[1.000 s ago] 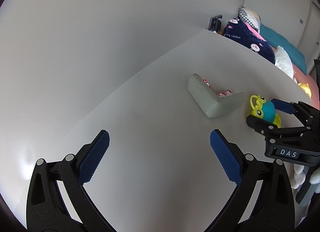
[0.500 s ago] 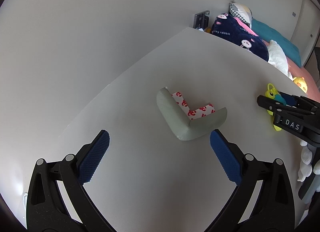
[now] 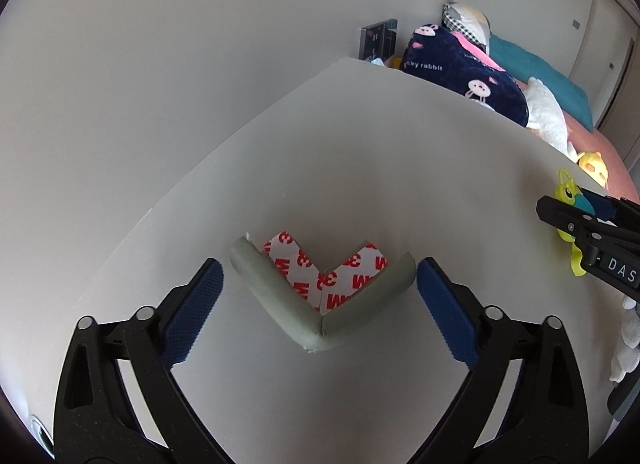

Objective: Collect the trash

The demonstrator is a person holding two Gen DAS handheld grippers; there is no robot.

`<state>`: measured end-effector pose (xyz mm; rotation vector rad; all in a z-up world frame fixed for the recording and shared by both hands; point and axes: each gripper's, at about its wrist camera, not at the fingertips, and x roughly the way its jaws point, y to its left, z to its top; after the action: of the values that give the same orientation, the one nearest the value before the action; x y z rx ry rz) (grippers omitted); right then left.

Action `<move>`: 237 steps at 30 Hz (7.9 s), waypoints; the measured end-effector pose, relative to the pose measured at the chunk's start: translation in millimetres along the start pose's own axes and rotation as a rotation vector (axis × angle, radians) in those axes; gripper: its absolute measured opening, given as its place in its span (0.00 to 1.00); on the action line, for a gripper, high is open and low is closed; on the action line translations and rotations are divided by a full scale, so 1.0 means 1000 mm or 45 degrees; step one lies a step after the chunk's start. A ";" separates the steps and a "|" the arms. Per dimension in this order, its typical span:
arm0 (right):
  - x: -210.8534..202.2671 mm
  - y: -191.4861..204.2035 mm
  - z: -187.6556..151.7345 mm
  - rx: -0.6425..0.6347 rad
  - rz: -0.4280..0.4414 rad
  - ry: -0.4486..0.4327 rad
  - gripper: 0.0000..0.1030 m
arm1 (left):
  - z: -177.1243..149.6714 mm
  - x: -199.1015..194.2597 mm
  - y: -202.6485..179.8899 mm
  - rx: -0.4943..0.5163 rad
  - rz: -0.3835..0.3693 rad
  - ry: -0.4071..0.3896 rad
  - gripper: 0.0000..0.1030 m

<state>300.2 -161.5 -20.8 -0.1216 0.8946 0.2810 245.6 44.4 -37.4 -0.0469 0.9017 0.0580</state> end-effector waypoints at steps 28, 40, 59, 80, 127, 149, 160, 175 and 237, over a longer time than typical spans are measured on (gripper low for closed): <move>-0.087 -0.060 -0.033 0.080 -0.035 -0.053 0.56 | -0.017 -0.062 -0.057 0.052 -0.022 -0.062 0.75; -0.150 -0.093 -0.068 0.126 -0.067 -0.090 0.56 | -0.032 -0.103 -0.108 0.104 -0.088 -0.082 0.75; -0.227 -0.154 -0.120 0.212 -0.163 -0.147 0.56 | -0.050 -0.143 -0.207 0.256 -0.204 -0.110 0.75; -0.274 -0.212 -0.165 0.338 -0.262 -0.188 0.56 | -0.072 -0.176 -0.277 0.387 -0.292 -0.132 0.75; -0.299 -0.287 -0.216 0.546 -0.395 -0.165 0.56 | -0.115 -0.183 -0.379 0.611 -0.446 -0.058 0.75; -0.301 -0.279 -0.202 0.559 -0.379 -0.168 0.83 | -0.115 -0.187 -0.363 0.604 -0.452 -0.086 0.95; -0.300 -0.277 -0.202 0.559 -0.369 -0.167 0.83 | -0.116 -0.190 -0.359 0.599 -0.479 -0.096 0.95; -0.300 -0.275 -0.202 0.558 -0.365 -0.166 0.83 | -0.117 -0.194 -0.359 0.599 -0.479 -0.115 0.95; -0.303 -0.271 -0.197 0.551 -0.371 -0.169 0.83 | -0.113 -0.187 -0.353 0.548 -0.521 -0.063 0.95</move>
<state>52.2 -522.4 90.3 0.1660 0.7759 -0.1766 66.1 -321.3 45.4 0.1709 0.8249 -0.5130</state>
